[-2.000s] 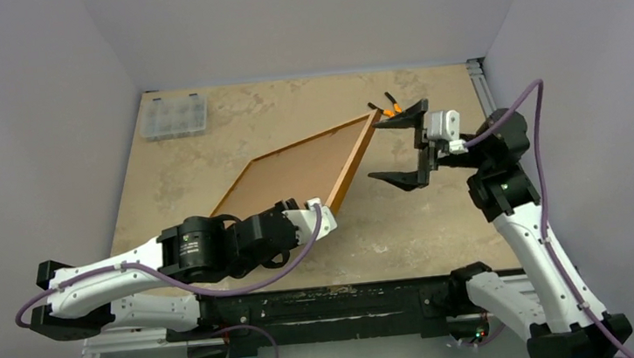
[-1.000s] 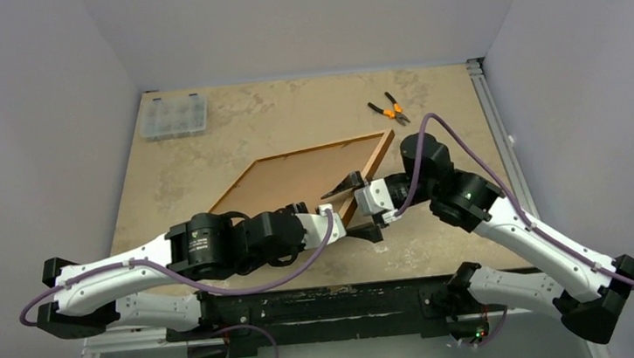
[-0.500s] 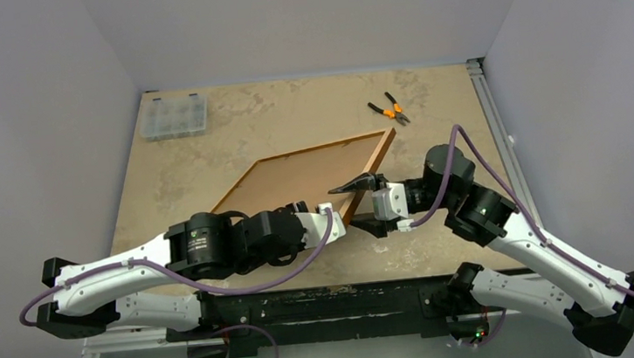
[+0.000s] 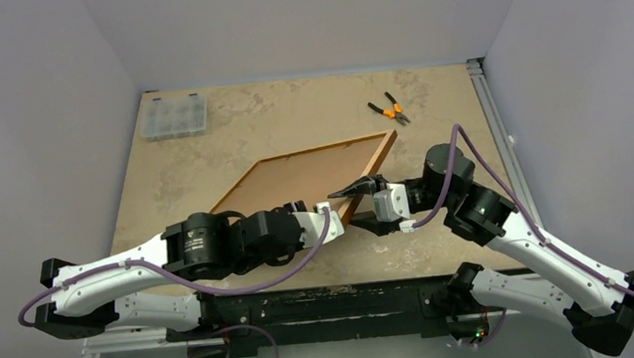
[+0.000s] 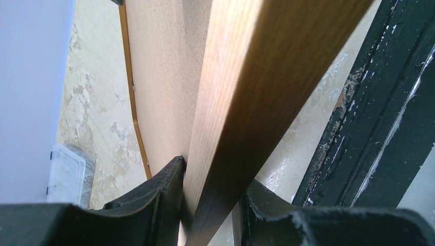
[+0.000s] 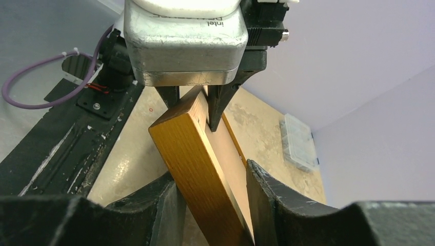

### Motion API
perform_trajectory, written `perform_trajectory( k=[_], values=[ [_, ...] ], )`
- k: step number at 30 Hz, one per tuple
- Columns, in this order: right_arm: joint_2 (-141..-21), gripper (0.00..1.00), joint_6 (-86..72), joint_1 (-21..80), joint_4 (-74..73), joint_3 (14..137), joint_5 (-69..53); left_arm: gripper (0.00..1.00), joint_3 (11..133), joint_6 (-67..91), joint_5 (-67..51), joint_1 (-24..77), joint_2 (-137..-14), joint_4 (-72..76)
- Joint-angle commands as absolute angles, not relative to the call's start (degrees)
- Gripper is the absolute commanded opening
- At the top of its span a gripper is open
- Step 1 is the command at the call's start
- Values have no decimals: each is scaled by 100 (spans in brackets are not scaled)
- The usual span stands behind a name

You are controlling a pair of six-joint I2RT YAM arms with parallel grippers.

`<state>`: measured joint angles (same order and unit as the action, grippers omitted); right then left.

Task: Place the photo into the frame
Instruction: Turn over the photo frame at the center of the board.

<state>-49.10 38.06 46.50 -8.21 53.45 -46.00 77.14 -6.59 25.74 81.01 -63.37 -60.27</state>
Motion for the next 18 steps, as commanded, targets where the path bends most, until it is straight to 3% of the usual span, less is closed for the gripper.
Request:
perform_trajectory(
  k=[1,5,10,14,18],
  values=[
    [-4903,4,3437,4693,-439,5436,-4613,13,7874,394,1423,8147,-6302,-5339],
    [-4913,0,3314,4693,-399,5434,-4597,41,7908,437,1593,8145,-6284,-5328],
    [-4881,0,3135,4696,-255,5336,-4513,67,7935,503,1966,8147,-6209,-5299],
    [-4868,0,2945,4693,-122,5250,-4391,79,8016,592,2349,8147,-6097,-5226],
    [-4941,0,2726,4693,-157,5297,-4299,83,8188,696,2717,8147,-5961,-5071]
  ],
)
